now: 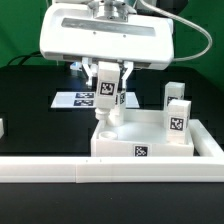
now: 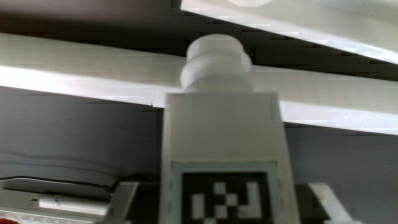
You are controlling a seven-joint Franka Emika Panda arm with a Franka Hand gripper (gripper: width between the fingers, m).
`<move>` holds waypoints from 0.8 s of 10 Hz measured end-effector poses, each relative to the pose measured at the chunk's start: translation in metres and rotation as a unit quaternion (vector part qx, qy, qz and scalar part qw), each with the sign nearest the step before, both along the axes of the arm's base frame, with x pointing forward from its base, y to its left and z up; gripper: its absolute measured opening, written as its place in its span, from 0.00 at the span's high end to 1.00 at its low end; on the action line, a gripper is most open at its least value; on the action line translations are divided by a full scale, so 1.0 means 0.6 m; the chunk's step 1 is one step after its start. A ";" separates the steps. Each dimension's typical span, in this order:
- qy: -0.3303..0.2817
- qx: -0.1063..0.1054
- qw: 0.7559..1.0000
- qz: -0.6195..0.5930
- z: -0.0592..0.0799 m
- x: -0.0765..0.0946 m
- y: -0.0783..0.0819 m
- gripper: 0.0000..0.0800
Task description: Assemble square table
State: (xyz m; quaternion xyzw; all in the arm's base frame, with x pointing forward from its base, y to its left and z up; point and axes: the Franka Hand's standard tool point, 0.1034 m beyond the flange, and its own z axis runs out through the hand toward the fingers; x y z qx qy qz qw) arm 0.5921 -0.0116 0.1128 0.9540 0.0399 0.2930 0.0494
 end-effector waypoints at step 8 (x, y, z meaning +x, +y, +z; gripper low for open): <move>0.028 0.043 0.998 -0.028 -0.018 -0.008 -0.034 0.66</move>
Offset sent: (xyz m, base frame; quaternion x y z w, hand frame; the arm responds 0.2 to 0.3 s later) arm -0.0205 0.0030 -0.0165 0.0908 0.0009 0.0724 0.9932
